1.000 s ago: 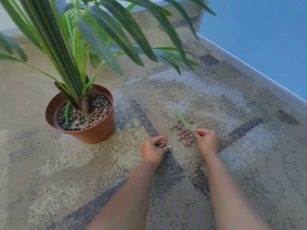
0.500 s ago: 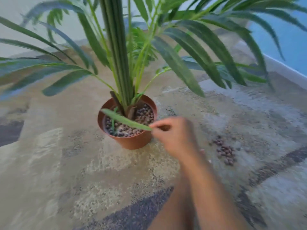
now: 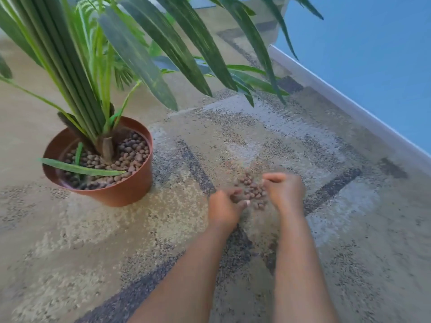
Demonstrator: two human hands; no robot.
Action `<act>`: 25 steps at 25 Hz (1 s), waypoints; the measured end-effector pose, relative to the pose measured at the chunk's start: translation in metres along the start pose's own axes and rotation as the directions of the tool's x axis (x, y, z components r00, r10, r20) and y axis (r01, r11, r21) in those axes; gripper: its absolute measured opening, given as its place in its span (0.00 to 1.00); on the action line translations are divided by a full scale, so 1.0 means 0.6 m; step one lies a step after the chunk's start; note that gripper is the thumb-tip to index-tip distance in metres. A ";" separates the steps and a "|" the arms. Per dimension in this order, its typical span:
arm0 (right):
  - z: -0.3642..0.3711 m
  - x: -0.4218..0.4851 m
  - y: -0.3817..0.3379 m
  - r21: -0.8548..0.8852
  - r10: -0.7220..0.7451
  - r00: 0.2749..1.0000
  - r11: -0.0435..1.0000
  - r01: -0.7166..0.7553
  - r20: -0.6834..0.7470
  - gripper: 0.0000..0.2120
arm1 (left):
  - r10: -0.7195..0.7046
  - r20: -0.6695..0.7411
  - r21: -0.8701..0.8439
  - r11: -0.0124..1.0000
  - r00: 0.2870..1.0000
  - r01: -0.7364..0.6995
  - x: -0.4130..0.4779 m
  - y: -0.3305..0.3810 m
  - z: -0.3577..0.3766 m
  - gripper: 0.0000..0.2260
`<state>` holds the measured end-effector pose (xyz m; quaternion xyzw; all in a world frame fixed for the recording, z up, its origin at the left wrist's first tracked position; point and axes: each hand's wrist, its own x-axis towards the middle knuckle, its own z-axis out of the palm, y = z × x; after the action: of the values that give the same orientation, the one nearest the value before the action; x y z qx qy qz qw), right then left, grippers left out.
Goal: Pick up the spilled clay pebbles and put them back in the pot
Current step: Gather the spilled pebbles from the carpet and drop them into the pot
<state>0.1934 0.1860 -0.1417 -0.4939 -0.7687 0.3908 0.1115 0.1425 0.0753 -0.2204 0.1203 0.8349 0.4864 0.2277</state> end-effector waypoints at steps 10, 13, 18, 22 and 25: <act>0.031 0.003 0.109 -0.164 -0.008 0.982 0.986 0.040 0.190 0.19 | 0.114 0.063 0.289 0.949 0.991 -0.128 0.012 0.003 0.019 0.12; 0.032 0.001 0.113 -0.196 -0.097 0.976 0.971 0.136 0.193 0.19 | 0.130 0.088 0.224 0.963 0.988 -0.147 0.008 -0.004 0.018 0.19; 0.056 -0.009 0.096 -0.241 -0.125 0.966 0.954 0.180 0.226 0.24 | 0.027 -0.044 0.029 0.999 0.999 -0.026 0.017 -0.010 0.000 0.18; 0.082 -0.018 0.085 -0.225 -0.175 0.980 0.955 0.193 0.097 0.11 | 0.078 -0.268 0.190 0.981 0.960 -0.027 0.044 -0.002 -0.055 0.10; 0.080 -0.017 0.083 -0.179 -0.192 0.978 0.963 0.203 0.081 0.04 | 0.117 -0.143 0.296 0.953 0.983 -0.071 0.047 -0.018 -0.076 0.10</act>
<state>0.2053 0.1644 -0.2072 -0.4104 -0.8504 0.3197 0.0789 0.0953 0.0474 -0.2179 0.1529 0.9059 0.3772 0.1172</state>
